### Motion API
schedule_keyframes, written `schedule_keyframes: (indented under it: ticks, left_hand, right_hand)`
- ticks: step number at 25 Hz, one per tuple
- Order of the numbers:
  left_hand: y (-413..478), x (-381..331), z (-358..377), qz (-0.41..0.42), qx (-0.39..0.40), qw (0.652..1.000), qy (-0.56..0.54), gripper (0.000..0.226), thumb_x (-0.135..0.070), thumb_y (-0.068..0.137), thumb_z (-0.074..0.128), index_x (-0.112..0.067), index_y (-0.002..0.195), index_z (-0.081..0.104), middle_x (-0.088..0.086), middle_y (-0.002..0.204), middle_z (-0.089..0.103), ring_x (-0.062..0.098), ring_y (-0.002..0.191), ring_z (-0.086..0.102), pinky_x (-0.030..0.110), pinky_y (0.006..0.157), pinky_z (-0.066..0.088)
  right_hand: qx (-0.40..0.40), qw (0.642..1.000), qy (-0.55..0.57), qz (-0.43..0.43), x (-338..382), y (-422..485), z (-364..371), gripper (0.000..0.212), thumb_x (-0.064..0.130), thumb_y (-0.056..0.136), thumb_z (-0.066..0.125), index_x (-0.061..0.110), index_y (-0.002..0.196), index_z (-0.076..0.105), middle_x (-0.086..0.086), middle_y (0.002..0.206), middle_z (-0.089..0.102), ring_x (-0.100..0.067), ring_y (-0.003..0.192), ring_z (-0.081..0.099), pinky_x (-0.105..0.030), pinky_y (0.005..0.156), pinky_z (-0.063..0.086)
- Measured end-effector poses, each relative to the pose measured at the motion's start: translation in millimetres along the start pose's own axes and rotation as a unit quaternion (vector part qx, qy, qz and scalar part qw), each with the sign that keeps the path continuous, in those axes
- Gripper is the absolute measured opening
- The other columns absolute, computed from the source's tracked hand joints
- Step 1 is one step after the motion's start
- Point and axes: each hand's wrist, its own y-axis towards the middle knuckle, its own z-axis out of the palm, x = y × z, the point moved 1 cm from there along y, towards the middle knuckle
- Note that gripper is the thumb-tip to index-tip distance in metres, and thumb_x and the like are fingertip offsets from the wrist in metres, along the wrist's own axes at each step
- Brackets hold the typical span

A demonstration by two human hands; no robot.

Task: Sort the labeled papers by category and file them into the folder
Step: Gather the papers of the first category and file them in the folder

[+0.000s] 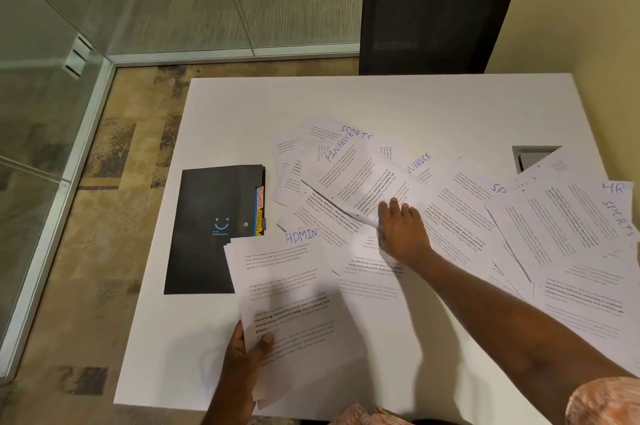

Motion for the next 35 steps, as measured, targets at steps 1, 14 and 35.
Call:
schedule_keyframes:
  ticks: [1,14,35]
  left_hand:
    - [-1,0,0,-0.001,-0.001,1.0,0.0,0.066,-0.037,0.074,0.082,-0.027,0.135,0.06,0.007,0.119,0.078,0.041,0.1,0.075,0.057,0.084,0.065]
    - [0,-20,6,0.02,0.009,1.0,0.012,0.066,-0.028,0.076,0.087,-0.022,0.136,0.059,0.006,0.113,0.08,0.038,0.092,0.077,0.044,0.07,0.067]
    - [16,-26,18,0.008,0.028,0.999,0.02,0.045,-0.012,0.094,0.077,-0.019,0.135,0.062,0.009,0.117,0.079,0.042,0.102,0.074,0.049,0.08,0.064]
  right_hand:
    - [-0.011,1.0,0.01,0.001,-1,2,-3,0.048,0.031,0.097,0.057,0.001,0.135,0.053,-0.028,0.131,0.064,-0.042,0.095,0.068,-0.048,0.081,0.054]
    - [-0.169,0.984,0.045,-0.024,-78,-2,-65,0.051,-0.004,0.074,0.074,0.005,0.124,0.071,-0.013,0.081,0.075,-0.033,0.06,0.068,-0.038,0.061,0.051]
    - [-0.068,0.982,0.018,0.177,-138,-134,4,0.034,0.014,0.089,0.068,0.008,0.122,0.061,-0.014,0.113,0.064,-0.037,0.106,0.064,-0.05,0.083,0.053]
